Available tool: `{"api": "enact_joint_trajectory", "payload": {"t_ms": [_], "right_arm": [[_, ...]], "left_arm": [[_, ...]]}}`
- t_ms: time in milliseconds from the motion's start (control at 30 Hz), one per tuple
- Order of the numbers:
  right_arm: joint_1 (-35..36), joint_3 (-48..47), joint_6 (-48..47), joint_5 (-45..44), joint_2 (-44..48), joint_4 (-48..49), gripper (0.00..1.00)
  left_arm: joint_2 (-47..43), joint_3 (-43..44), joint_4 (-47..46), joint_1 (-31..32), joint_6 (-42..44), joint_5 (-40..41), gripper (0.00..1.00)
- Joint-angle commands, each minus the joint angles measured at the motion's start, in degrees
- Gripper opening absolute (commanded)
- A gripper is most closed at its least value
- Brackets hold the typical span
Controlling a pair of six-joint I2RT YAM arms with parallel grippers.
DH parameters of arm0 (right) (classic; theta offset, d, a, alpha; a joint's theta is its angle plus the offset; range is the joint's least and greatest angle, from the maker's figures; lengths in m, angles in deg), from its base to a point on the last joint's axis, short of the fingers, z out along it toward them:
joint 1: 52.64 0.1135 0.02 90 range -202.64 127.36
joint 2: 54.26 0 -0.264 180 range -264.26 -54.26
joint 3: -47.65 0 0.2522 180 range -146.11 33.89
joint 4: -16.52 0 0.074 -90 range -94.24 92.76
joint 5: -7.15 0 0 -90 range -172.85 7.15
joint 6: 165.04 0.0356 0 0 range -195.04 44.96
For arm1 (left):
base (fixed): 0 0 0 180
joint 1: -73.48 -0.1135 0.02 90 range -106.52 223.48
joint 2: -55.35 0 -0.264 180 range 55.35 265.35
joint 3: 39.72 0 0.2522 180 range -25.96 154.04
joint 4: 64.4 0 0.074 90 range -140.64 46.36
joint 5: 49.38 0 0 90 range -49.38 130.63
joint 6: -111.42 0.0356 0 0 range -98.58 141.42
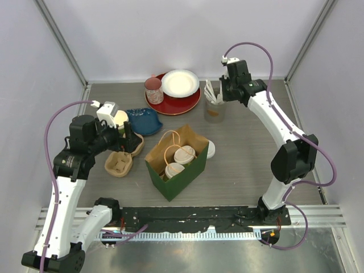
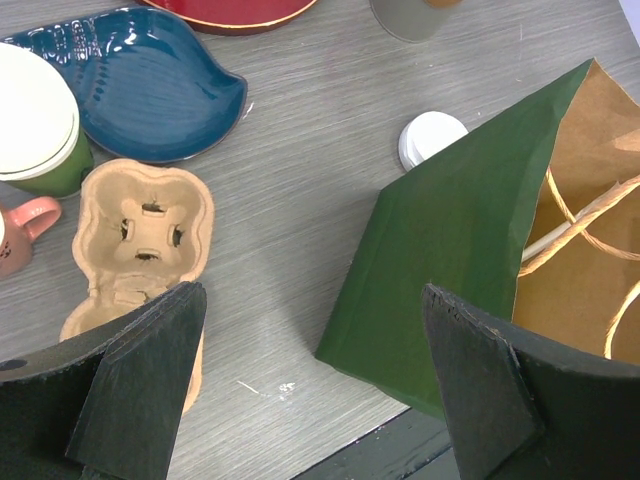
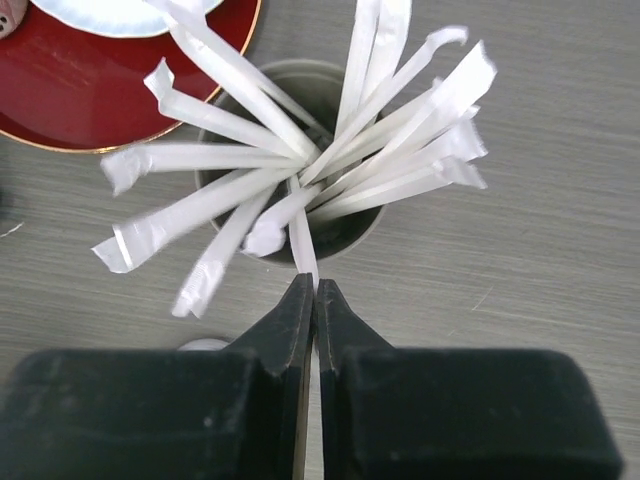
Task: Pack the takeout coffee
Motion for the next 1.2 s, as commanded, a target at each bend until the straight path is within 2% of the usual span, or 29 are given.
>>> {"api": "enact_joint_trajectory", "payload": {"t_ms": [0,133,300,467,600,733,867,1000,1067,1167], "right_arm": [[0.01,-7.82,-2.62,-2.80,3.23,-4.99,0.01],[0.01,-13.18,-4.03,-3.41,5.87,-11.23,0.01],[0.00,-14.69,-6.23,-5.87,10.96,-16.25,0.01],[0.01,-18.02,-7.37,-4.30,14.14,-19.14,0.01],[-0.08,-25.93,-7.20,-1.49,14.58,-23.54,0.01],[-0.08,-33.93,-7.81,6.05,16.24,-26.70,0.01],[-0.08,-32.81,-7.99,29.82,20.02,-27.85,0.01],[0.01,-27.11,-7.99,45.23,24.50,-28.55,0.01],[0.01,-23.94,-8.60,47.38,27.40,-29.17,0.01],[0.09,-19.71,-9.48,46.16,28.73,-33.20,0.01]], "left_arm": [[-0.89,0.22,-1.50,-0.29,0.81,-0.89,0.93],[-0.97,0.04,-1.85,-0.29,0.81,-0.89,0.93],[-0.89,-0.75,-2.11,-0.29,0.99,-0.80,0.93],[-0.53,-1.28,-3.16,-0.29,0.38,-1.15,0.93],[-0.45,-1.10,-3.17,-0.29,0.02,-1.50,0.93],[-0.54,-1.01,-2.90,-0.29,0.11,-1.50,0.93],[-0.45,-1.10,-3.08,-0.29,0.11,-1.59,0.92],[-0.36,-1.01,-2.99,-0.29,0.11,-1.50,0.92],[-0.27,-1.10,-3.17,-0.29,-0.06,-1.59,0.92],[-0.10,-1.01,-3.25,-0.29,-0.41,-1.94,0.92]]}}
